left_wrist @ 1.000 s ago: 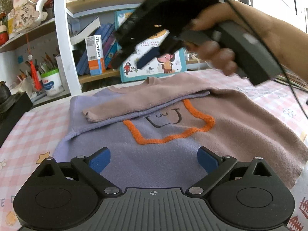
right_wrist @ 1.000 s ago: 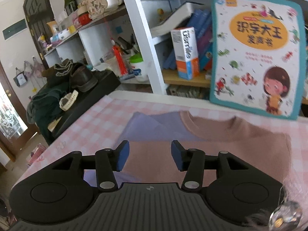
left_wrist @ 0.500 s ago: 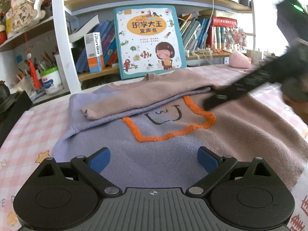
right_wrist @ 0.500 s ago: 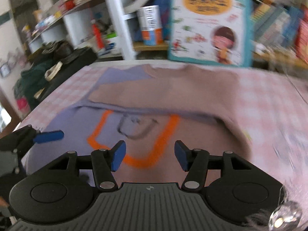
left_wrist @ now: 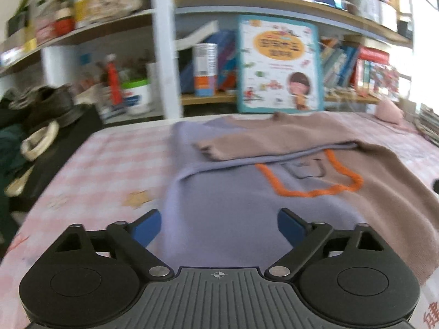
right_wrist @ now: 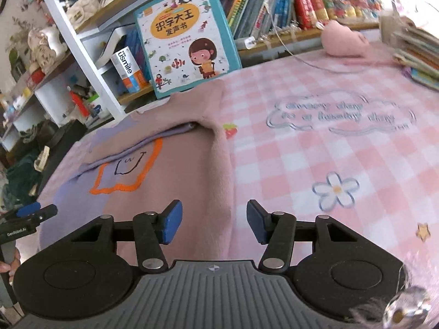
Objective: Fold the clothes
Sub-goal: 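Move the right tool to the pink side edge of the body, then grasp the lavender side edge with the left tool while the right tool grasps the pink side edge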
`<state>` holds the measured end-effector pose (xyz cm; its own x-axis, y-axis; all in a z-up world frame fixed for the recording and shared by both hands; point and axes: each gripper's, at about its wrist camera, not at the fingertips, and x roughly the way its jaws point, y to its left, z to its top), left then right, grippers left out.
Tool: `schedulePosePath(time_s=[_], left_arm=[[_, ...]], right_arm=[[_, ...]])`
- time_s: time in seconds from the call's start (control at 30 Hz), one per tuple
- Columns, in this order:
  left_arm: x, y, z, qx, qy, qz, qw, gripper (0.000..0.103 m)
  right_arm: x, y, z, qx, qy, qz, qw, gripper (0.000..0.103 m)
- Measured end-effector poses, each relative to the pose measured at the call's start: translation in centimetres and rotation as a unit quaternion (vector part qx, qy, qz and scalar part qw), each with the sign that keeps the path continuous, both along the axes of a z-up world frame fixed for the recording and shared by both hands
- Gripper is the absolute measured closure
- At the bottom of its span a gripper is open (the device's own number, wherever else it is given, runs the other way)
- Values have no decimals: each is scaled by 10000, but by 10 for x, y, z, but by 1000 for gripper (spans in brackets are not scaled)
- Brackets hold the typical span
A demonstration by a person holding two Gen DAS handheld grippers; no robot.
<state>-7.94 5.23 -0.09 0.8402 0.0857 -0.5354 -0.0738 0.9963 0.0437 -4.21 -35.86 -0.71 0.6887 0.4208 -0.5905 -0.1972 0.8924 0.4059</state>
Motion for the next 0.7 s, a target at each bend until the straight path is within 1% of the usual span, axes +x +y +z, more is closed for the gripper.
schedulePosePath(time_s=[0.03,0.07,0.13,0.23,0.37,0.43,0.5,0.57,0.7], left_arm=[[-3,4,-1,-28,46,68,10000,24],[-7,8,-2,-63,96,133,9998,26],[-13,16,-3,-131,197,265,9994,34],[-23,27,-7,-270,329,425,9982,37],[-28,35,-12,-640,375,433,9963,39],[-28,39,-15,-921,429,393,9941,52],[-27,46,-20,-1301,428,401,9898,59],[-26,48,-22,-1433,418,380,9881,65],[-23,47,-24,-1664,458,257,9847,92]], right_arm=[[-3,-2,0,46,13,0,10000,56],[-5,-4,-1,97,32,10,9999,58],[-8,-5,-2,194,84,35,9998,61],[-12,-6,-6,262,166,86,9995,64],[-16,-4,-11,339,222,142,9991,68],[-17,-4,-12,375,210,170,9989,70],[-18,-2,-13,387,193,195,9989,70],[-20,1,-12,284,154,189,9993,72],[-22,9,-14,32,33,172,9998,87]])
